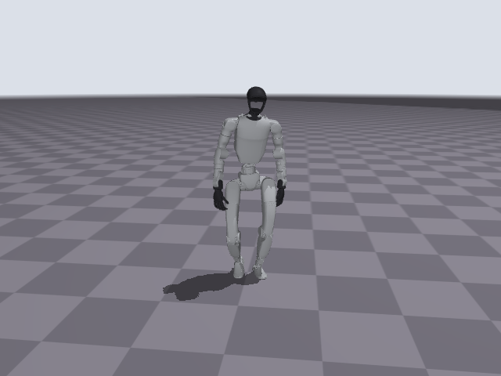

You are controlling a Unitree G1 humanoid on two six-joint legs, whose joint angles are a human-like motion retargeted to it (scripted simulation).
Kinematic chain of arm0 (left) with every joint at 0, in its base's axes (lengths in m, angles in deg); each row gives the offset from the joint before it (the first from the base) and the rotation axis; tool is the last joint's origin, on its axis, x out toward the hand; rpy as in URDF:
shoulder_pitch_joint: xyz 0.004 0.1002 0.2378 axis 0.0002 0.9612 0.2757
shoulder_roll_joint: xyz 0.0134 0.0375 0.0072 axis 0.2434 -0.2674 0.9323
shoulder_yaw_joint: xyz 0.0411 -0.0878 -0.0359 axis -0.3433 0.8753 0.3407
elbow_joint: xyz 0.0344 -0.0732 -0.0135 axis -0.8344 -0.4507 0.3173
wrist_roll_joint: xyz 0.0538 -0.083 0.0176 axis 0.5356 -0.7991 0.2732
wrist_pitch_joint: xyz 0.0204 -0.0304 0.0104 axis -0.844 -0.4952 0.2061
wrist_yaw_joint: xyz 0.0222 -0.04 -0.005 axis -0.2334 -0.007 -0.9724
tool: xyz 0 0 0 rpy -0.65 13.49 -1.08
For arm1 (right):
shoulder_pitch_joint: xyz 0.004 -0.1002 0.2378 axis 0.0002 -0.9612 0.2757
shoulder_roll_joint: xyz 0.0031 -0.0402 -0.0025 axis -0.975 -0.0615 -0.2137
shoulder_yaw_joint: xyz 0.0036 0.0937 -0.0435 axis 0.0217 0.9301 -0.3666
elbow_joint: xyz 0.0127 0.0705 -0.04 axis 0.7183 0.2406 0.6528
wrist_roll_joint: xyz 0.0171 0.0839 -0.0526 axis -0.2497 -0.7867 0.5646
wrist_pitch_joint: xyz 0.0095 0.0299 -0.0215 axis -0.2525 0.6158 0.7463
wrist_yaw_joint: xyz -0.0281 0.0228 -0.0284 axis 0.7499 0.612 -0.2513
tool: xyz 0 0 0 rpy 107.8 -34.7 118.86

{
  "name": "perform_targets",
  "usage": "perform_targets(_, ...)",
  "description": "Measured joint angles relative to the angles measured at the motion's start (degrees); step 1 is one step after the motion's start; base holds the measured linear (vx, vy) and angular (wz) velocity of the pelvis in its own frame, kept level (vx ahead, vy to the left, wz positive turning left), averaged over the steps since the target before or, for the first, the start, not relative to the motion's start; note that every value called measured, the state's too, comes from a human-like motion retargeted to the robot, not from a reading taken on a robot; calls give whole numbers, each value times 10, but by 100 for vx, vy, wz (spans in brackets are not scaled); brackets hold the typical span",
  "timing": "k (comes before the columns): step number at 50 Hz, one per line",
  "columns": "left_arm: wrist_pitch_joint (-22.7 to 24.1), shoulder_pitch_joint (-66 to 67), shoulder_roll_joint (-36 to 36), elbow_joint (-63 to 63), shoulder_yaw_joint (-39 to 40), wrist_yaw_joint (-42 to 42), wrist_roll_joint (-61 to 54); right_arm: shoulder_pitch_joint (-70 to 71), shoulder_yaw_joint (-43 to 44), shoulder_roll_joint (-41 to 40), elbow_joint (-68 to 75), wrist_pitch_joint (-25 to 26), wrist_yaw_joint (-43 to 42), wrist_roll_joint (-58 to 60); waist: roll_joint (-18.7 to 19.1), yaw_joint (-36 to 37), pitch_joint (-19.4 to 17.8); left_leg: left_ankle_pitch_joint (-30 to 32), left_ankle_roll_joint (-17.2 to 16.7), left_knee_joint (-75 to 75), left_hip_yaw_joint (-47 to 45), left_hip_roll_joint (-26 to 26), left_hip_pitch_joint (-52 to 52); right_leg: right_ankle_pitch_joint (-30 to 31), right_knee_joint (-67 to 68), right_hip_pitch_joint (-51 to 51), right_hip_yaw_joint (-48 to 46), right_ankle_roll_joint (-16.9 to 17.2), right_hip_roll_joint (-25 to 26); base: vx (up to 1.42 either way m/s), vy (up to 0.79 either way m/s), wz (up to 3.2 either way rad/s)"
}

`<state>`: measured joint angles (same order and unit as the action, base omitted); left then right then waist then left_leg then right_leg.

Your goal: Walk

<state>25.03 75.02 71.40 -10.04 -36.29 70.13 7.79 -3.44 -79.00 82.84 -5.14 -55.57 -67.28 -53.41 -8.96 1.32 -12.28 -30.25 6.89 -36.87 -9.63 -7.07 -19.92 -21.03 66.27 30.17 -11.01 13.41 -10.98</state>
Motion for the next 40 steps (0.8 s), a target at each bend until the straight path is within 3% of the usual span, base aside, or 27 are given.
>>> perform_targets(8,7,-9,21,20,11,-6,-10,-15,11,-11,5,5,0,8,14,-11,15,7,-21,27,6,47,3,-1,-48,6,-21,-40,-129,8,-12,3)
perform_targets(12,14,-11,36,31,19,-14,-24,-23,14,-15,12,8,2,13,28,-7,22,7,-35,26,24,81,-4,29,-158,-24,-14,-42,-150,10,-19,10)
perform_targets(20,17,-17,50,24,39,-29,-53,-22,25,-19,30,16,0,11,38,16,31,-10,-56,-21,64,134,-36,87,-300,-71,5,-14,-131,6,-28,8)
perform_targets(29,1,-6,32,-7,73,-47,-76,4,22,-15,38,18,-22,-3,47,36,17,-35,-80,-105,89,208,-59,-34,-281,-92,-30,-53,-89,1,-36,-9)
perform_targets(35,-4,5,15,-14,83,-35,-79,31,14,0,33,16,-28,-8,61,33,8,-27,-69,-139,37,282,-56,-52,-299,-117,-59,-74,-54,0,-28,-5)
perform_targets(40,-2,17,2,-13,76,-20,-78,37,7,7,23,15,-22,-11,71,33,13,-24,-75,-132,14,277,-35,-47,-321,-130,-72,-77,-33,2,-16,-16)
